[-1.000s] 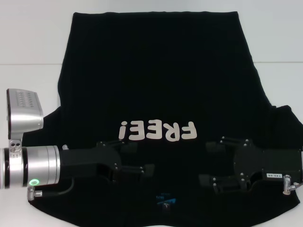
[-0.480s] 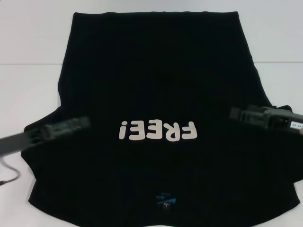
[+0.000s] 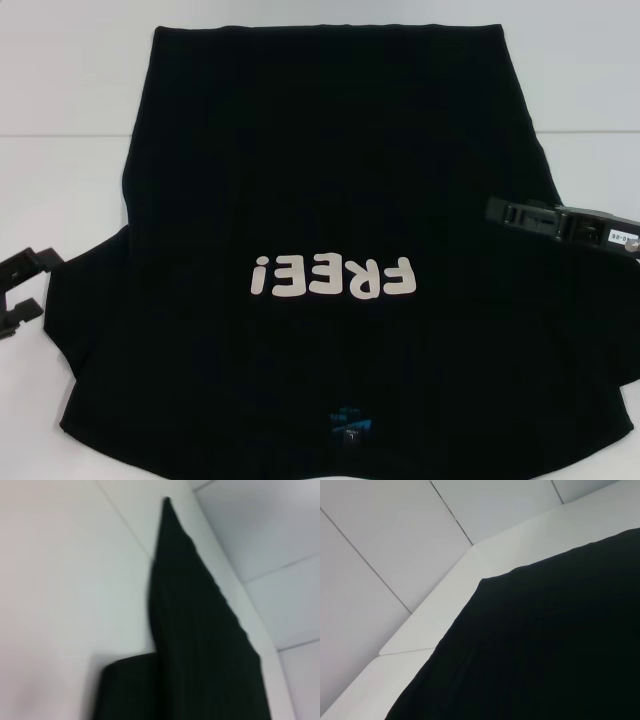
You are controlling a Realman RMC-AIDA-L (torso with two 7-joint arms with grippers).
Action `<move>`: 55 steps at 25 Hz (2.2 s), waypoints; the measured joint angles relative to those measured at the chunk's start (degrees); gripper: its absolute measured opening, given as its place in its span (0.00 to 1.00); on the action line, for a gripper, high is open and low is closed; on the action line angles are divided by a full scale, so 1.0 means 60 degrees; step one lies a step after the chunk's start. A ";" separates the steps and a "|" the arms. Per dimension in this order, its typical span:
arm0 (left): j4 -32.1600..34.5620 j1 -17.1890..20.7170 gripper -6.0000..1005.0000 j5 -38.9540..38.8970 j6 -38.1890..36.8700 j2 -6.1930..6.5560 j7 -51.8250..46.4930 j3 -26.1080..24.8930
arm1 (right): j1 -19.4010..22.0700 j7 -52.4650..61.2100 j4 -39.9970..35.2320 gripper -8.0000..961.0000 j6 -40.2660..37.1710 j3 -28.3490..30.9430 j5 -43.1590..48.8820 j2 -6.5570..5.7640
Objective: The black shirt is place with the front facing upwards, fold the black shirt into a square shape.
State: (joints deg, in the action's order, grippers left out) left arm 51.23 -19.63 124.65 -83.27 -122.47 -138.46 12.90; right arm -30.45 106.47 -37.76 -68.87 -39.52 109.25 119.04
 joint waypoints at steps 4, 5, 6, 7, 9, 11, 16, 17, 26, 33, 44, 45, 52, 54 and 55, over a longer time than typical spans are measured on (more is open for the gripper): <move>-0.0419 -0.0013 0.88 0.0137 0.0574 -0.0004 -0.0034 -0.0017 | -0.0079 -0.0001 0.0012 0.98 0.0044 -0.0025 0.0001 0.0030; -0.0510 -0.0015 0.88 0.0139 0.0695 -0.0004 -0.0021 -0.0017 | -0.0087 -0.0001 0.0014 0.98 0.0058 -0.0030 0.0001 0.0046; -0.0624 -0.0021 0.88 0.0141 0.0888 0.0001 0.0012 -0.0012 | -0.0090 0.0000 0.0014 0.98 0.0083 -0.0034 -0.0001 0.0057; -0.0699 -0.0029 0.88 0.0142 0.1004 0.0003 0.0044 -0.0003 | -0.0093 0.0001 0.0014 0.98 0.0107 -0.0038 0.0000 0.0062; -0.0835 -0.0060 0.87 0.0130 0.1283 0.0010 0.0236 0.0009 | -0.0101 0.0004 0.0014 0.98 0.0130 -0.0042 0.0000 0.0066; -0.0950 -0.0126 0.87 0.0069 0.1456 0.0010 0.0579 -0.0002 | -0.0108 0.0007 0.0018 0.98 0.0132 -0.0045 -0.0001 0.0067; -0.1235 -0.0366 0.87 -0.0232 0.1641 0.0025 0.2421 -0.0031 | -0.0121 0.0009 0.0083 0.98 0.0137 -0.0047 -0.0001 0.0067; -0.1259 -0.0402 0.87 -0.0291 0.1704 0.0022 0.2706 -0.0023 | -0.0124 0.0008 0.0101 0.98 0.0139 -0.0044 0.0000 0.0067; -0.1443 -0.0479 0.87 -0.0259 0.2425 0.0055 0.2949 0.0080 | -0.0113 0.0007 0.0211 0.98 0.0153 0.0021 0.0000 0.0067; -0.1728 -0.0478 0.87 -0.0239 0.2523 0.0083 0.2953 0.0105 | -0.0131 0.0008 0.0225 0.98 0.0155 0.0025 0.0000 0.0058; -0.1843 -0.0460 0.87 -0.0139 0.2691 0.0080 0.2955 0.0121 | -0.0119 0.0008 0.0222 0.98 0.0154 0.0025 0.0000 0.0044; -0.1871 -0.0464 0.87 -0.0041 0.2709 0.0080 0.2942 0.0121 | -0.0116 0.0008 0.0220 0.98 0.0154 0.0024 0.0000 0.0046; -0.1912 -0.0478 0.87 0.0044 0.2711 0.0080 0.2947 0.0136 | -0.0094 0.0008 0.0214 0.98 0.0122 0.0024 0.0000 0.0059; -0.1914 -0.0478 0.87 0.0051 0.2706 0.0066 0.2953 0.0208 | -0.0092 0.0008 0.0214 0.98 0.0120 0.0024 0.0000 0.0064; -0.1914 -0.0477 0.87 0.0050 0.2718 0.0059 0.2954 0.0220 | -0.0091 0.0008 0.0214 0.98 0.0122 0.0024 0.0000 0.0067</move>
State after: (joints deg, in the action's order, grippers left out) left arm 39.74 -22.49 124.94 -66.96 -122.12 -120.73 14.22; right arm -30.99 106.52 -36.48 -68.13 -39.37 109.25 119.44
